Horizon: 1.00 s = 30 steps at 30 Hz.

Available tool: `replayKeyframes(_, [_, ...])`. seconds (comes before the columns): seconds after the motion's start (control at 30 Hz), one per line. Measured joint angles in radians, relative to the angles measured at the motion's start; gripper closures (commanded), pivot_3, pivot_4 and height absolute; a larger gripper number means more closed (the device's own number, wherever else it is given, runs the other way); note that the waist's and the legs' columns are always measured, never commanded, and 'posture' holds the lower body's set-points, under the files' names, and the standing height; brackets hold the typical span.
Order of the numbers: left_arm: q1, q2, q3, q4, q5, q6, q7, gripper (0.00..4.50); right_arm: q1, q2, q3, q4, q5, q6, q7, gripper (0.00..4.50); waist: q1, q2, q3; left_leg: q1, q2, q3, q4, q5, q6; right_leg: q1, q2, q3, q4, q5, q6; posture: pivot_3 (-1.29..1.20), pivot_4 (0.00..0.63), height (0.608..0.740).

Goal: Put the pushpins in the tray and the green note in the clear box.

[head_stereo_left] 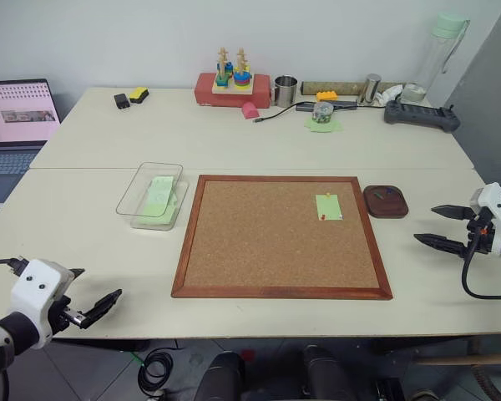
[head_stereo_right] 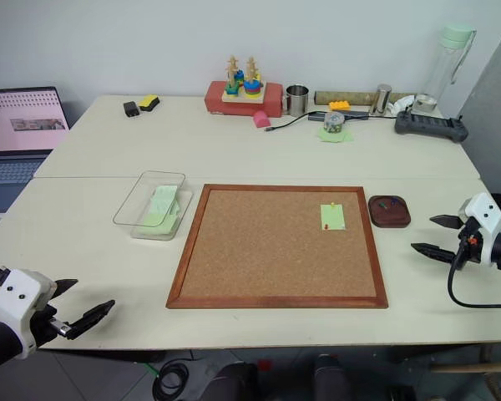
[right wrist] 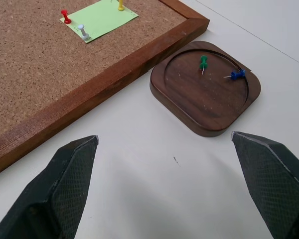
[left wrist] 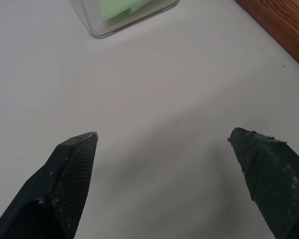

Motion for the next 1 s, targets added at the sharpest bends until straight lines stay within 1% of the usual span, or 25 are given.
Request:
replayKeyframes(0.7, [-0.021,0.000,0.021,0.012,0.000,0.013,-0.028,0.00,-0.013,0.002,0.005,0.001,-0.007,-0.014,0.005,0.01,0.000,0.000,0.000,0.000,0.000,0.000,0.001,0.000,0.000,0.000,0.000,0.000,0.001,0.001,0.001,0.00,0.150,0.740])
replayKeyframes(0.9, [-0.040,-0.008,0.045,0.010,-0.024,0.016,-0.033,0.00,-0.030,0.003,0.005,0.002,-0.007,-0.013,0.008,0.01,0.000,0.000,0.000,0.000,-0.001,0.001,0.001,0.000,0.000,0.000,0.000,0.000,0.001,0.004,0.004,0.00,0.150,0.740])
replayKeyframes(1.0, [-0.049,-0.015,0.045,-0.009,-0.066,0.038,-0.047,0.00,-0.031,0.003,0.005,0.002,-0.007,-0.013,0.013,0.01,0.000,0.000,0.000,0.000,-0.001,0.001,0.001,0.000,0.000,0.000,0.000,0.000,0.001,0.005,0.005,0.00,0.150,0.740])
